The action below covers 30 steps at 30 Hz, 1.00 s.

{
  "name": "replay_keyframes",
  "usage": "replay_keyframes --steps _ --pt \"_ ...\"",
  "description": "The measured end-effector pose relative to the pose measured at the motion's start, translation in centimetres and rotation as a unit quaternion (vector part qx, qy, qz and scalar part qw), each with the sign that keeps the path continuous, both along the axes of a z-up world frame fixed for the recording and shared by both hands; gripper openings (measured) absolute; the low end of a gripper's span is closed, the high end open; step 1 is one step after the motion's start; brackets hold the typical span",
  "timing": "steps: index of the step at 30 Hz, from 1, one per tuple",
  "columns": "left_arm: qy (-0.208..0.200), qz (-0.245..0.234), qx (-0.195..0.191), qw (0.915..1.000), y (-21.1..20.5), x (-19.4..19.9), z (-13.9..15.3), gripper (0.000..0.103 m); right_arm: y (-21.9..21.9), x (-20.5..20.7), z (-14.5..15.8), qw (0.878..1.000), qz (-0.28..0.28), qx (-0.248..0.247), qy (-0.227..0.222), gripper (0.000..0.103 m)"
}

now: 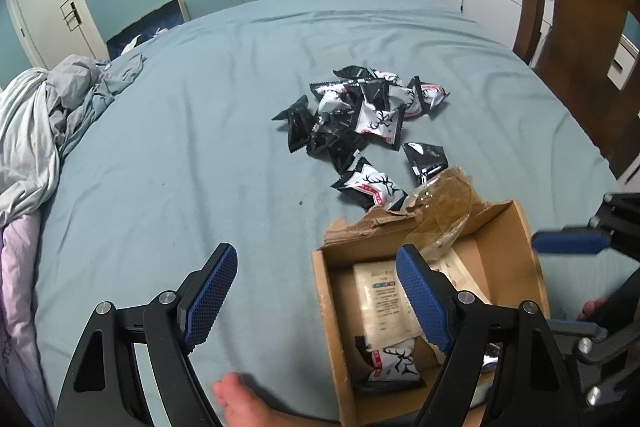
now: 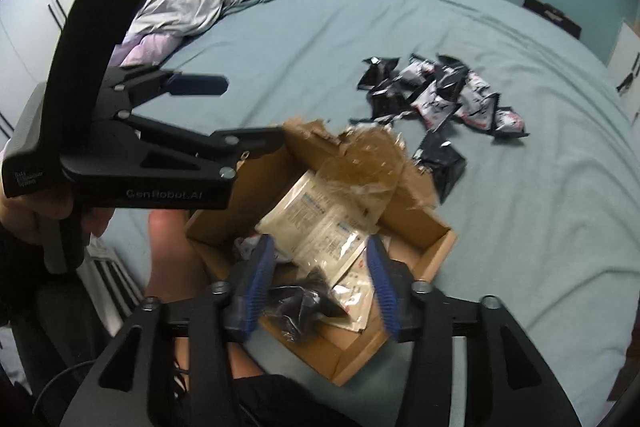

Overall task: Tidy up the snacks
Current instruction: 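Drop tan sachet in box with left gripper while right gripper drops deer-print packet, then grasp a black packet from the pile with the right gripper, carry it over box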

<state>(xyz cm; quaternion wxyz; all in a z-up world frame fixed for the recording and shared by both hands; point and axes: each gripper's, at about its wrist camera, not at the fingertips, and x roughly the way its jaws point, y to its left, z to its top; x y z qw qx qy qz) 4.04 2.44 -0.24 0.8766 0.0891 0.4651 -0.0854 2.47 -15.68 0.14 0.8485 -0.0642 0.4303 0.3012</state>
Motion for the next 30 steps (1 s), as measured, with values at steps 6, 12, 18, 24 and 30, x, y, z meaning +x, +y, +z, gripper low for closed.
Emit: replay_keyframes --steps 6,12,18,24,30 --pt "-0.004 -0.006 -0.003 1.0000 -0.3 -0.1 0.3 0.083 -1.3 -0.4 0.8 0.998 -0.035 0.035 -0.026 0.068" --pt "-0.002 -0.003 -0.011 0.9999 -0.3 0.1 0.5 0.083 -2.9 0.2 0.4 0.994 -0.097 0.030 -0.028 0.068" --pt "0.004 0.004 -0.021 0.9998 0.1 0.3 0.6 0.083 -3.9 1.6 0.4 0.990 -0.139 0.030 -0.016 0.068" --pt "0.012 0.007 -0.029 0.9995 0.1 0.7 0.5 0.083 -4.2 3.7 0.3 0.987 -0.158 0.008 -0.008 0.068" --pt "0.016 0.005 -0.027 0.9995 -0.2 1.0 0.3 0.083 -4.6 5.9 0.0 0.986 -0.168 -0.013 -0.006 0.068"
